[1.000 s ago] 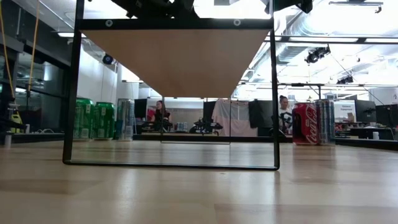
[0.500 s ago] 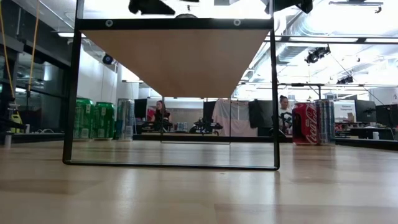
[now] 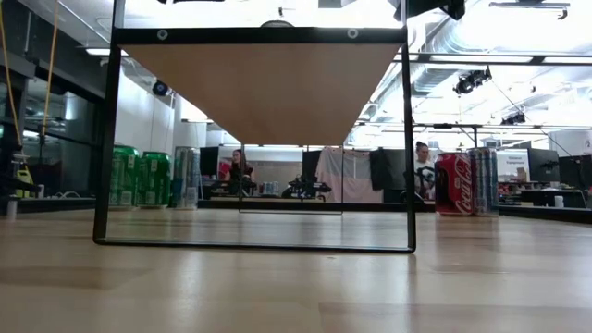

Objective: Place canned beverage on shelf
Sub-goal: Put the silver soda can on the shelf

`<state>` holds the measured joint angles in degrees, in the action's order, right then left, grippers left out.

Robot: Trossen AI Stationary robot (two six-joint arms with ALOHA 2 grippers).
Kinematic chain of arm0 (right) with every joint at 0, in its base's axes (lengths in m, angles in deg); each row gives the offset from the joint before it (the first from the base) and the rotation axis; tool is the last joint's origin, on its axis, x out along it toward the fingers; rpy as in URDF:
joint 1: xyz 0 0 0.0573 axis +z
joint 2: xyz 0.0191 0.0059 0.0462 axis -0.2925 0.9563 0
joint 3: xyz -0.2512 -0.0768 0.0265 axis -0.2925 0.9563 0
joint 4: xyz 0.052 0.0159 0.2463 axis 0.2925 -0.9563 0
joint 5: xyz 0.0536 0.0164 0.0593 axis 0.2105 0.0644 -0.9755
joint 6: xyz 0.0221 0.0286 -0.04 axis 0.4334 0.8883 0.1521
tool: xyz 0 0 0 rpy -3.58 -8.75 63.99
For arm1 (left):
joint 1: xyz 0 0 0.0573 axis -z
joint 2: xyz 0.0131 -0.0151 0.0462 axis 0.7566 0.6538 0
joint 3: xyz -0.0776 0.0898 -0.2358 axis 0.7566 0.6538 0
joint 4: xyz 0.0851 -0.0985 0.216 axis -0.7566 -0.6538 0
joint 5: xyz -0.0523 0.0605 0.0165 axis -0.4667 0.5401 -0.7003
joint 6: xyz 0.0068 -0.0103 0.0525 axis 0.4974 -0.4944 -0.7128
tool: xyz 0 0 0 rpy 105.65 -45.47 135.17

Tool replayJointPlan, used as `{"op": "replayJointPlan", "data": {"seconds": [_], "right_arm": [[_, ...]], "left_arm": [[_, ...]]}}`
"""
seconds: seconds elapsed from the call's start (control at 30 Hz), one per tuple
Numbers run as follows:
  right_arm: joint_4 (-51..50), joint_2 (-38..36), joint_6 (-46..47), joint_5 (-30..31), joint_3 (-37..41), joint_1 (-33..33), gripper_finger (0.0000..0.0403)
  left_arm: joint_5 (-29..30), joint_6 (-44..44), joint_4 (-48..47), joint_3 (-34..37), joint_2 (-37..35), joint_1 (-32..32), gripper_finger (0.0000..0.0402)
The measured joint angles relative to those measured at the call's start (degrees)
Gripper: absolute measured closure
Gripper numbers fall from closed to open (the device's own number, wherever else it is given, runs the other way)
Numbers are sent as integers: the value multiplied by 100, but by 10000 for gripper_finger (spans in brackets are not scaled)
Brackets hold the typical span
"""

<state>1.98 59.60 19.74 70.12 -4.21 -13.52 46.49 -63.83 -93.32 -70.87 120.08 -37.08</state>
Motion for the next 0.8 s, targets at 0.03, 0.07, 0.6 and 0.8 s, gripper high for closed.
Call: {"op": "replayJointPlan", "data": {"seconds": [0.03, 0.07, 0.6, 0.8], "right_arm": [[9, 0, 31, -21, 0, 0, 403], [49, 3, 77, -73, 0, 1, 403], [3419, 2478, 1063, -1204, 2, 1011, 403], [5027, 3368, 2665, -592, 2, 991, 403]], "left_arm": [[-347, 50, -108, 0, -70, -12, 20], [-710, 51, -240, 0, -138, -12, 21], [-1491, 403, -576, 833, -1625, 267, 67], [-1455, 404, -163, 1412, -1830, 353, 236]]}}
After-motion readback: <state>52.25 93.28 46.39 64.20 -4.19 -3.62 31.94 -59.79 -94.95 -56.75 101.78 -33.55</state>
